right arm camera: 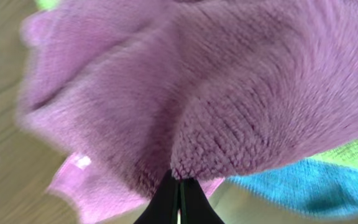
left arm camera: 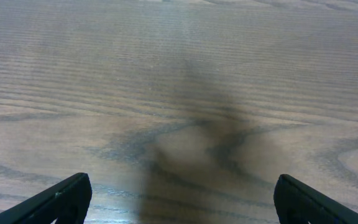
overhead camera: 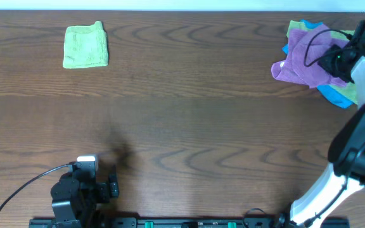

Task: Fold the cloth
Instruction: 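Lower the right gripper and pinch the purple cloth's edge, then pull the purple cloth off the pile toward the table center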

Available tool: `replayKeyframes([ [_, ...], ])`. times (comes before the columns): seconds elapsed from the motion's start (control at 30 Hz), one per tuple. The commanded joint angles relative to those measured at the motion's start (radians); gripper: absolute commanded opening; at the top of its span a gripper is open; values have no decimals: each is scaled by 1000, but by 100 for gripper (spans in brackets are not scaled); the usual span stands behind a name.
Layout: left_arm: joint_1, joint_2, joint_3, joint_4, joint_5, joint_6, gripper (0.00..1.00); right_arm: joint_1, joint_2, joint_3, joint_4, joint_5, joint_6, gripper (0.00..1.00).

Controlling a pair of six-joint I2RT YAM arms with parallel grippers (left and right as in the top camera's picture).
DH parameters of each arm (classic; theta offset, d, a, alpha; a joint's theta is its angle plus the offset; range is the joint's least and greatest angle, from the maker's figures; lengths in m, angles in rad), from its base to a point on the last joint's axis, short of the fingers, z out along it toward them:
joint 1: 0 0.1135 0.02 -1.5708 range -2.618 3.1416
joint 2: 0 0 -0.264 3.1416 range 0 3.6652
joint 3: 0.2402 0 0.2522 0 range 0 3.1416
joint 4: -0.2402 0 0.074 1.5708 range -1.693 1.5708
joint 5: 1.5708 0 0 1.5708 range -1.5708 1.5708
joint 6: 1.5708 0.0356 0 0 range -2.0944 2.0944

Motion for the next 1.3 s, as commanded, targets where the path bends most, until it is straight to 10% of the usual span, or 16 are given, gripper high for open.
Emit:
replayKeyframes([
  [0.0,-4,-6,-2,-18,0,-4,95,43,-127,16,-58,-3,-64,2],
  [0.7,-4,-6,-2,-18,0,-4,95,628,-645,15,-743,-4,-129,1],
  [1.27,-4,-6,-2,-18,0,-4,95,1009,-707,-339,-510,-243,-109,1],
])
